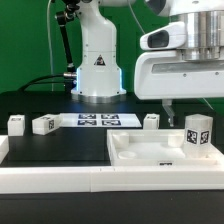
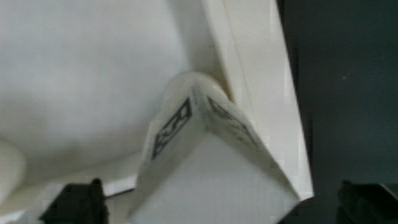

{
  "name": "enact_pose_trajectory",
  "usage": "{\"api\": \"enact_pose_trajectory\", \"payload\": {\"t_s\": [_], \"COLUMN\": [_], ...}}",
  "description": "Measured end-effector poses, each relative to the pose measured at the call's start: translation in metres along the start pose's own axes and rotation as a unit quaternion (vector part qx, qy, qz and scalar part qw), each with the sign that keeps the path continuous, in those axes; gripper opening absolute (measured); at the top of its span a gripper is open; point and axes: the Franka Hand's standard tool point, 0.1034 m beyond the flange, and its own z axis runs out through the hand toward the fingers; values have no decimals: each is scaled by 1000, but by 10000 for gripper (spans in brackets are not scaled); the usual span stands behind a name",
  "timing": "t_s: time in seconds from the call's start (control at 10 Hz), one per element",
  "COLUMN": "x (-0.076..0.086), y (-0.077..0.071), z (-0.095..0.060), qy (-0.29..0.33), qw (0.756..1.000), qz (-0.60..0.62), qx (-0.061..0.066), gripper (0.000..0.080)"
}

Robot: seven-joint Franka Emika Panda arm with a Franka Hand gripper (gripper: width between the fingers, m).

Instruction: Assemble square table

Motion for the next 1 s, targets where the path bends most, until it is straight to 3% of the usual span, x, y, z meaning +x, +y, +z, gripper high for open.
{"api": "enact_pose_trajectory", "payload": {"t_s": [0.5,1.0], "x": [-4,-3], "y": [-2,4], "z": [6,6], "qy": [3,1], "qw": [976,944], "qz": [-215,-329], "qx": [-10,-11], "gripper": [649,624]}}
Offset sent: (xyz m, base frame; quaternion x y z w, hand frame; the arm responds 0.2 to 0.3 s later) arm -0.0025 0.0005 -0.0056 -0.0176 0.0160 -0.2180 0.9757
